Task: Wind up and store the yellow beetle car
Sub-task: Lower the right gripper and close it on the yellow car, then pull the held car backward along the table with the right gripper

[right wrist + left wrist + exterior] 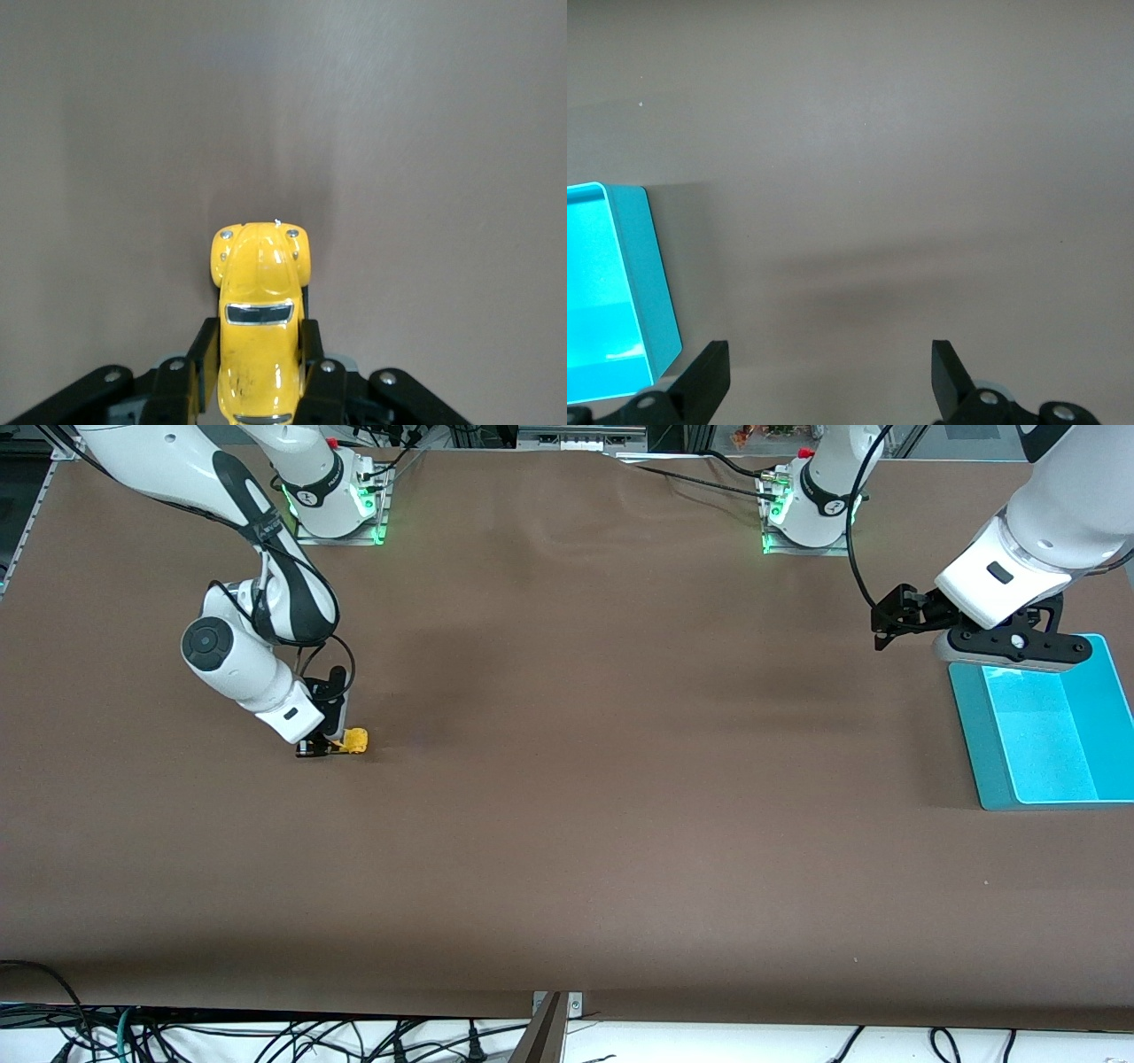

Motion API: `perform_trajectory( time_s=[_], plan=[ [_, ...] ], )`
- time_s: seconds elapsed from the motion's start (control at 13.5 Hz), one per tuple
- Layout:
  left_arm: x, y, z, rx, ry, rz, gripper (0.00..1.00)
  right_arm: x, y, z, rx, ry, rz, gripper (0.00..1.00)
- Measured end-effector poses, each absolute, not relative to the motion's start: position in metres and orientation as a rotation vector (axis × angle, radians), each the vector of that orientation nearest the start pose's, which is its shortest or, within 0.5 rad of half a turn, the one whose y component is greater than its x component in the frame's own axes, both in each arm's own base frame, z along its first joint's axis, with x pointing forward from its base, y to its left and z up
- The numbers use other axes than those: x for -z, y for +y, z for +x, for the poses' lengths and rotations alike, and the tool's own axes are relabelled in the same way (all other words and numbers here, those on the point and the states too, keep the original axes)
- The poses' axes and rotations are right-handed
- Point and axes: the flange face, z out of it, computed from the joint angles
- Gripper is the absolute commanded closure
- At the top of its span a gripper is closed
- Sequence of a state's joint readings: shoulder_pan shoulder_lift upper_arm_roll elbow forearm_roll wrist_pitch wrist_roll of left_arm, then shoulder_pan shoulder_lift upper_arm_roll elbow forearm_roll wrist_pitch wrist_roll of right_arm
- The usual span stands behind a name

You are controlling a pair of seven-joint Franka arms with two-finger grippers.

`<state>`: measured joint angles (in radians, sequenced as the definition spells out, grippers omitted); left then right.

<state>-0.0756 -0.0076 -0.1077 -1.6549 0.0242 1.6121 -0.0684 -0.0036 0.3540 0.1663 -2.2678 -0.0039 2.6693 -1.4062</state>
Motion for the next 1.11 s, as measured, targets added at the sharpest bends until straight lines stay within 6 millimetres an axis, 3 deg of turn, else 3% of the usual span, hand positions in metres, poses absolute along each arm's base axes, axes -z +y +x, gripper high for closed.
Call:
perform_trajectory(
  time_s=[0.22, 0.67, 0.89, 1.11],
  plan=[
    [-0.593, -0.098, 0.544, -0.052, 0.180, -3.107, 0.00, -0.210, 0.101, 0.536, 0.108, -2.175, -2.227, 0.98],
    [-0.593, -0.098, 0.545, -0.053, 0.177, -3.107, 0.00, -0.201, 0.099, 0.533, 0.083, -2.189, -2.195, 0.95],
    [-0.592, -0.098, 0.544, -0.053, 0.177, -3.107, 0.00, -0.201, 0.083, 0.535, 0.081, -2.201, -2.183, 0.95],
    [-0.592, -0.098, 0.544, -0.054, 0.177, -3.107, 0.00, -0.200, 0.052, 0.537, 0.078, -2.199, -2.186, 0.95]
  ],
)
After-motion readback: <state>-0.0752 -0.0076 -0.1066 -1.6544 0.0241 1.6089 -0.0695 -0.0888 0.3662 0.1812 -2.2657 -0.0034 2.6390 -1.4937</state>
